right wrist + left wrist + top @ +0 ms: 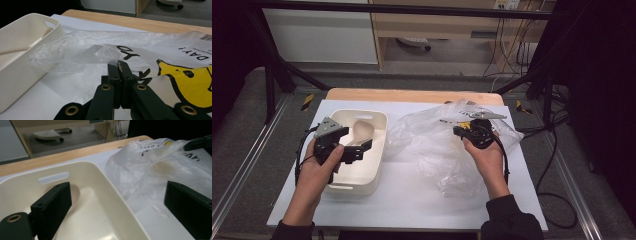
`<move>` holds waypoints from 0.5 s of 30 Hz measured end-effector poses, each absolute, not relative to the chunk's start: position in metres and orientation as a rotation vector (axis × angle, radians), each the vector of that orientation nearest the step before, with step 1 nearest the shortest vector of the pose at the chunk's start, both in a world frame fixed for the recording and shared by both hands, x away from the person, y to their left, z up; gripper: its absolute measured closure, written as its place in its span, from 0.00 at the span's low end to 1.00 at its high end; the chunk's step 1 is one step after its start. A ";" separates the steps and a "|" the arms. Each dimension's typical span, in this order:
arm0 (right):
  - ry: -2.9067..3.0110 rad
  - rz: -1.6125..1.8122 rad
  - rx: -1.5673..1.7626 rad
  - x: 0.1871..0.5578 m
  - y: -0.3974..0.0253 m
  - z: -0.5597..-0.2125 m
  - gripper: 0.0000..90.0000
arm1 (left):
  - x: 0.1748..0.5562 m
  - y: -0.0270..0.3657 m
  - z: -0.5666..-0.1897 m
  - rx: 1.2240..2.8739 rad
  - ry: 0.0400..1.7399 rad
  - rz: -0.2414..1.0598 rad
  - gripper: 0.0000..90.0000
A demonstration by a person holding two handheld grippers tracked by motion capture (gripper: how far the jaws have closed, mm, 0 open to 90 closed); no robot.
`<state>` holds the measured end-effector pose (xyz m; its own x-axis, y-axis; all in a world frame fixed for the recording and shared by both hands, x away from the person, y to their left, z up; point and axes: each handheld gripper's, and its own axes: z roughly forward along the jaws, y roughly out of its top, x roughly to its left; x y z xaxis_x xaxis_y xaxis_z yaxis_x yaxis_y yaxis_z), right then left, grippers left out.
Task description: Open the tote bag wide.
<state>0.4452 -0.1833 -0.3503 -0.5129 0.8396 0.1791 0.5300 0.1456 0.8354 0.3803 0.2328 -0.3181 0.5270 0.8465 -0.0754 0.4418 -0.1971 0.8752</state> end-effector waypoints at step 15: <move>2.109 1.292 1.318 0.445 -0.183 -0.355 1.00 | 0.376 0.272 -0.319 1.757 1.156 0.584 0.10</move>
<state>0.4450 -0.1827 -0.3546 -0.5133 0.8410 0.1709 0.5345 0.1575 0.8304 0.3756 0.2722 -0.3185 0.4459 0.8901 -0.0942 0.4523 -0.1332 0.8819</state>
